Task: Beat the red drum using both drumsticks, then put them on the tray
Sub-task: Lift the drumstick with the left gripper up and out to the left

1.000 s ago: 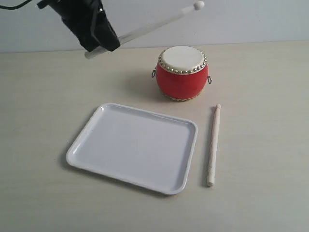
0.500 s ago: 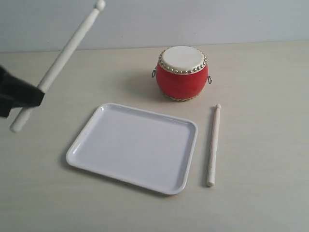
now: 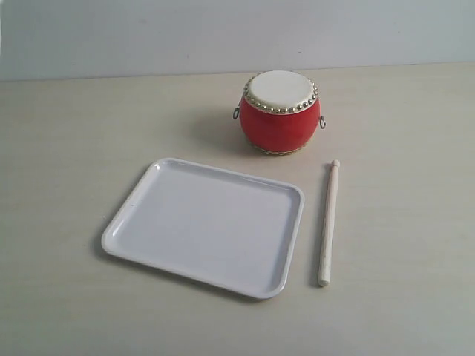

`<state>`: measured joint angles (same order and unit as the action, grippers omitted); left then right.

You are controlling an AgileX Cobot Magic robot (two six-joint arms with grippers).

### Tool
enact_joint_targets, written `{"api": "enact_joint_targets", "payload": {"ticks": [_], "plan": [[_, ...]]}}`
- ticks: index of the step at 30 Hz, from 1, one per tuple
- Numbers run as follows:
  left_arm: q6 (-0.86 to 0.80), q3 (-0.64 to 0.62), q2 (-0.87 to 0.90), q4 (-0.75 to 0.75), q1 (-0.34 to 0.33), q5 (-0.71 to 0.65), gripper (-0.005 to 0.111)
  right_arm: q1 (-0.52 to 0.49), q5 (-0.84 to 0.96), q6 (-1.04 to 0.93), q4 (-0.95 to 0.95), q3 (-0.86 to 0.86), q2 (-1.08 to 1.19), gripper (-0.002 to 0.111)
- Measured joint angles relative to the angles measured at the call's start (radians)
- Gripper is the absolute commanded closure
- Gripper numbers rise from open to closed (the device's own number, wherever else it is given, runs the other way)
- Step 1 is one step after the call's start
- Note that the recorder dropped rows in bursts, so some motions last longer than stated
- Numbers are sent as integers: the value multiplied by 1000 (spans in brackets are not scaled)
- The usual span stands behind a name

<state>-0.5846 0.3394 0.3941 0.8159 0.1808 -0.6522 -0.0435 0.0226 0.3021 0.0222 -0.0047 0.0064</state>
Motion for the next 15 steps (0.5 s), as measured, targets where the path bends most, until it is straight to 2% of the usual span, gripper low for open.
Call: {"api": "enact_joint_targets", "payload": {"ticks": [5,11,15], "plan": [[16,-2,-60,16,8,2,107,0,0,0,0,0,0,108],[16,-2,-66,16,62,7,107,0,0,6,-6,0,0,108],[17,-4,-66,16,84,7,107,0,-23,259,-305,0,0,108]]}}
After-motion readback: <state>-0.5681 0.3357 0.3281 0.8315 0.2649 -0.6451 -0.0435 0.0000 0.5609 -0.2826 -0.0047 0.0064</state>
